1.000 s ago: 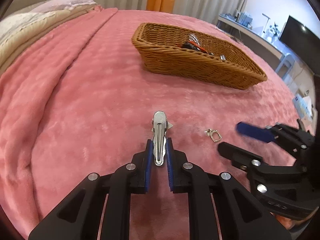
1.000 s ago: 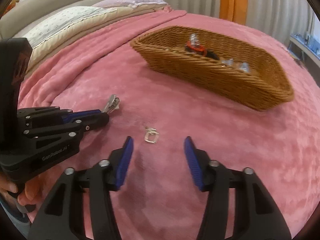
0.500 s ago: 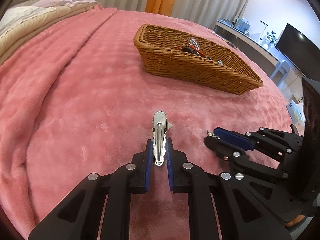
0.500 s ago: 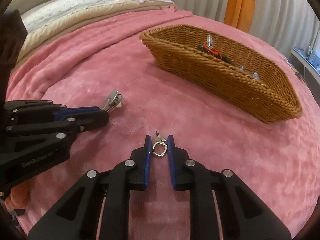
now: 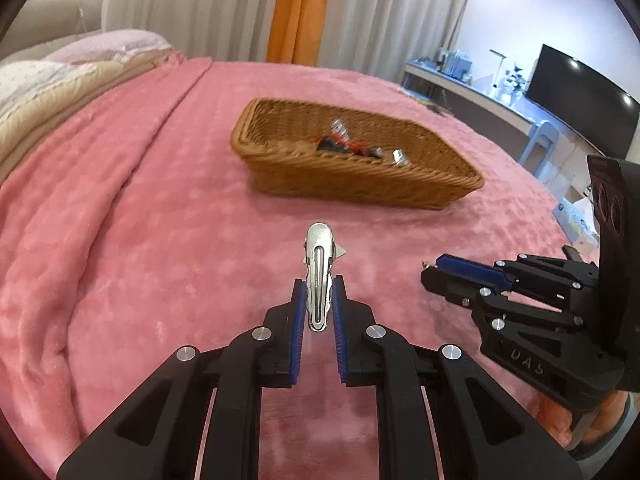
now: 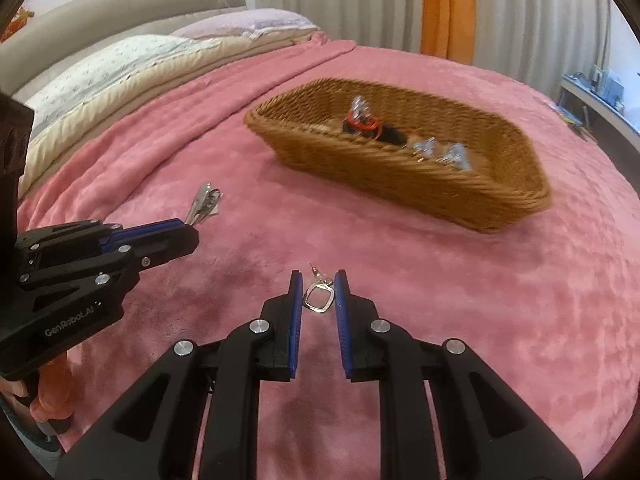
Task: Organize jewelry
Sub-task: 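Carry the clip and clasp into the basket and open both tools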
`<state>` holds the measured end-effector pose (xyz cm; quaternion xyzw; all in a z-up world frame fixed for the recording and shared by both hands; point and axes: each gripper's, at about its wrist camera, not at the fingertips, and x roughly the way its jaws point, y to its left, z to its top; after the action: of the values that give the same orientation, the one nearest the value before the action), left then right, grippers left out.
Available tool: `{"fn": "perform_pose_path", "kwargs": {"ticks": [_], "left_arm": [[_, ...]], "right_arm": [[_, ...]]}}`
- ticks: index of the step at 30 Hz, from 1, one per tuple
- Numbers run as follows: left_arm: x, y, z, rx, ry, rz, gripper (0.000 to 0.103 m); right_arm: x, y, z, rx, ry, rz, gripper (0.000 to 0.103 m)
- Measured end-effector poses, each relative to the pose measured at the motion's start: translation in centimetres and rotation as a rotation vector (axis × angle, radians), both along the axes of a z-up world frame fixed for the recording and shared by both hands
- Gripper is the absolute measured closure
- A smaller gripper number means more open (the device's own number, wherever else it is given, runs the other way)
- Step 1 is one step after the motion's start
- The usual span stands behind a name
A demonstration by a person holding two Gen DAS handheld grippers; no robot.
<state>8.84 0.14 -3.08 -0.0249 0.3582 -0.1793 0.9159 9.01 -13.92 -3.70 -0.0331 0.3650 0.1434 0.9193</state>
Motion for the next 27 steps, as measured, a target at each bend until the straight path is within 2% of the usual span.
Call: {"fn": "perform_pose_path", "kwargs": {"ticks": [4,10,13,17,22,27], "left_arm": [[-0.6,-0.9,1.2,-0.018,-0.033,-0.023,0.092],[-1.1,-2.2,5.5,-0.012,-0.129,-0.045,0.092],[-0.1,-3.2,7.8,0.012,-0.169,-0.051,0.092],[2.5,-4.5,9.6,0.037,-0.203,-0.044,0.092],[7.4,-5.1,9.3,0.028,-0.172,0.002,0.091],[12.5,-4.5,6.9,0.015,-0.125,0.058,0.091]], "right_arm": [[-0.4,-1.4,2.2,0.0,-0.045,-0.02,0.089],[0.4,-3.4,6.4,0.006,-0.13,-0.036,0.089],[1.8,-4.3,8.0,0.008,-0.166,-0.052,0.089],[4.8,-5.4,9.5,0.03,-0.19,-0.076,0.089],[9.9,-6.9,9.3,0.064,-0.173,-0.115,0.089],[14.2,-7.6,7.2,0.094,-0.112,-0.128,0.089]]}}
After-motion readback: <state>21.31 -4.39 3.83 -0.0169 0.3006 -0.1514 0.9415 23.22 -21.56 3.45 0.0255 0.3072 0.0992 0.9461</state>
